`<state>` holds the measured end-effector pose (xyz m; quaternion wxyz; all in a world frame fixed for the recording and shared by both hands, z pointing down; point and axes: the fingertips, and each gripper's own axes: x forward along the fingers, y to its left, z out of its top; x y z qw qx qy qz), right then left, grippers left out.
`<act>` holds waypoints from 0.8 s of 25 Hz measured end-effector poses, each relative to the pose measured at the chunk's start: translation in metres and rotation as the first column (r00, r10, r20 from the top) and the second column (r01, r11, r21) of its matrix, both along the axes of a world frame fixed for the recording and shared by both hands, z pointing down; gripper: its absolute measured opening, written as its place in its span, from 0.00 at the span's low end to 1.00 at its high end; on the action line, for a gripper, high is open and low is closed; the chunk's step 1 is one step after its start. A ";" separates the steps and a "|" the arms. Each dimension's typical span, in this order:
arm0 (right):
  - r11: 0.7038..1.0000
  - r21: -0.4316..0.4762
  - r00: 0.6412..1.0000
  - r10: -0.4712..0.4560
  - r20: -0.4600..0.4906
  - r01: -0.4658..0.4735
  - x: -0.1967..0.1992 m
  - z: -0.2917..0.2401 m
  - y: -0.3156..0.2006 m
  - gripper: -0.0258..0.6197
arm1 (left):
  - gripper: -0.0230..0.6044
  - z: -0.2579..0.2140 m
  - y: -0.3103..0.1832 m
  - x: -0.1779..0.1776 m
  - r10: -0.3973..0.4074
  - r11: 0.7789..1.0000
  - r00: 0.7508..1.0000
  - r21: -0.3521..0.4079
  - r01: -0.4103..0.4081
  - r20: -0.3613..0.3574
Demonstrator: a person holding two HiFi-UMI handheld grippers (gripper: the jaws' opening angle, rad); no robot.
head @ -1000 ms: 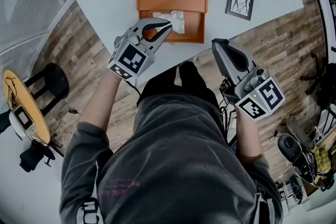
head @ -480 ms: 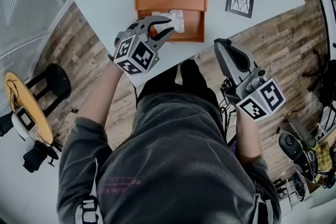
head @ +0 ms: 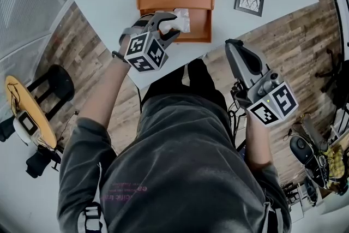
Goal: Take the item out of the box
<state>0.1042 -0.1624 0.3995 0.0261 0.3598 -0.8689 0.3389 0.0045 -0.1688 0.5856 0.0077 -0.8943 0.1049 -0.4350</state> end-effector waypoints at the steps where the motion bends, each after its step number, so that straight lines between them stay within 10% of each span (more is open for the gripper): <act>1: 1.000 -0.002 1.000 0.001 -0.001 -0.001 0.001 0.001 0.000 0.05 | 0.36 0.003 0.001 0.000 0.008 1.000 1.000 -0.001 -0.008 0.012; 20: 0.999 -0.026 1.000 0.019 -0.005 -0.019 0.010 0.008 0.000 0.05 | 0.49 0.043 0.007 0.002 0.073 0.997 0.981 -0.028 -0.069 0.178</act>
